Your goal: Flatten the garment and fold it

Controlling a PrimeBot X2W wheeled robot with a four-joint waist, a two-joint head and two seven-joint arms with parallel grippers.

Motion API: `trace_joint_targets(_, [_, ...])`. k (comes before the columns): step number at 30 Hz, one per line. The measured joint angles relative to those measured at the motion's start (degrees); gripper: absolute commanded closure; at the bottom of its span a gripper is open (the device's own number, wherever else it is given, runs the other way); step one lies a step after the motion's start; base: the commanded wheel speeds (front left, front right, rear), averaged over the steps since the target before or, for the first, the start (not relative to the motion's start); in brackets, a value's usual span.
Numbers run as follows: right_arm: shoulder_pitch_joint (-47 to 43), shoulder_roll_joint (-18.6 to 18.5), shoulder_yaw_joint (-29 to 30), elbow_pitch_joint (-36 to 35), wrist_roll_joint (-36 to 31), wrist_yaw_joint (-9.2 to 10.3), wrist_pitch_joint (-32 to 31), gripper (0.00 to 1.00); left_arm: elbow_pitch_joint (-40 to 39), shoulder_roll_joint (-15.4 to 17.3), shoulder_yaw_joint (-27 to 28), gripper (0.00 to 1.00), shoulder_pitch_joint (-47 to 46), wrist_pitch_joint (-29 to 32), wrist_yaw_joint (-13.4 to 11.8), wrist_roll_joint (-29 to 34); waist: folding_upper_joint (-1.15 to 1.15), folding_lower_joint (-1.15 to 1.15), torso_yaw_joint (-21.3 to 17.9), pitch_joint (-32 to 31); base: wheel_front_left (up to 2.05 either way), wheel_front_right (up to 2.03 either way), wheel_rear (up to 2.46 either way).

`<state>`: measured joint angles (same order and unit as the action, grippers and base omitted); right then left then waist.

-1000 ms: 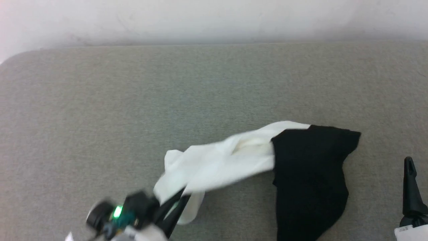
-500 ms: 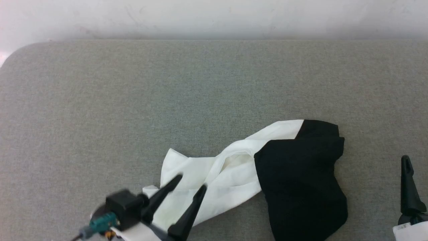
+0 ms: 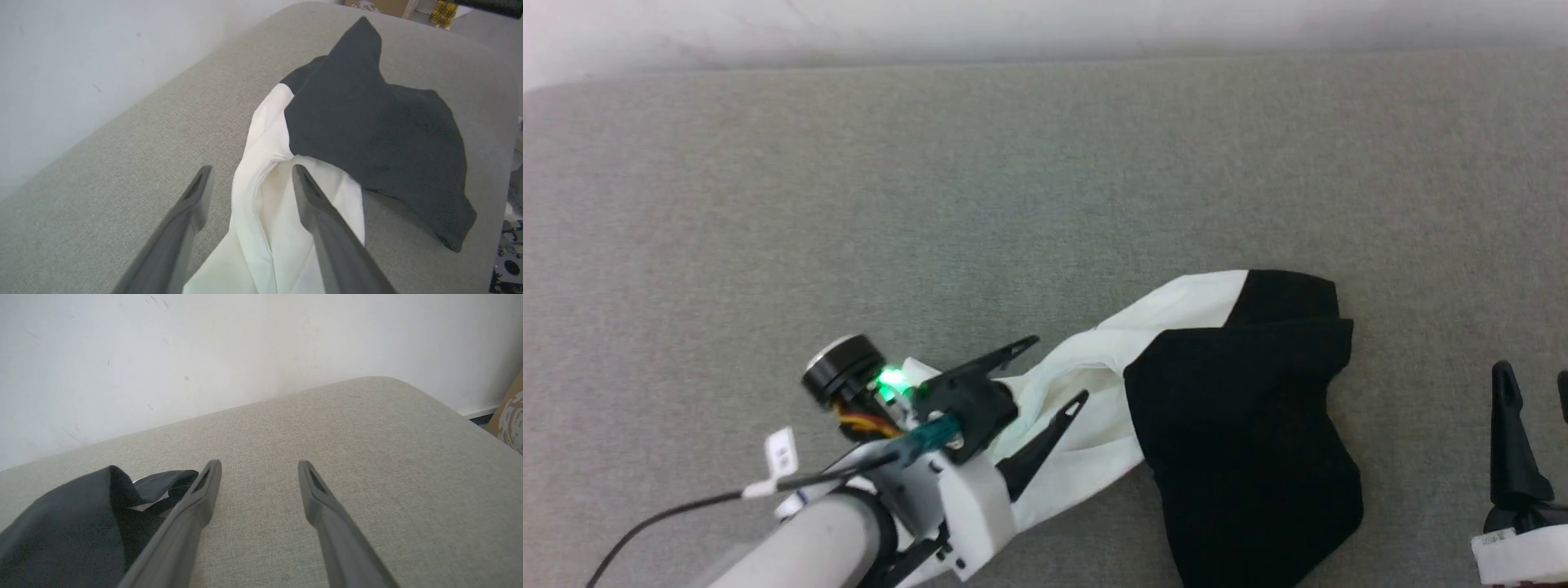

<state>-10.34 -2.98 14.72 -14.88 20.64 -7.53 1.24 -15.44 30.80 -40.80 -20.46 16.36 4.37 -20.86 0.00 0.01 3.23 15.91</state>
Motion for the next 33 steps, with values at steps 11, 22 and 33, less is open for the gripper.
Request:
trace_joint_targets(11, [1.3, 0.0, -0.01, -0.14, -0.01, 0.0, 0.55, 0.0, 13.13, -3.49, -5.24, 0.0, -7.86, -3.81, 2.14, 3.39, 0.0, 0.0, -3.26, 4.66, 0.0, 0.0, 0.0])
trace_joint_targets(22, [2.3, 0.0, 0.18, 0.47, -0.01, 0.0, 0.97, 0.0, 15.41, -5.76, -6.36, 1.0, -11.43, -8.76, 2.58, 2.01, 0.0, 0.0, -5.4, 5.93, 0.0, 0.0, 0.0])
trace_joint_targets(33, [1.59, -0.01, -0.3, 2.19, 0.01, 0.0, 1.23, 0.0, 5.6, -8.61, 8.61, 1.0, -9.93, -8.17, -2.26, -20.27, 0.0, -0.02, -4.03, 0.88, 0.0, 0.0, 0.0])
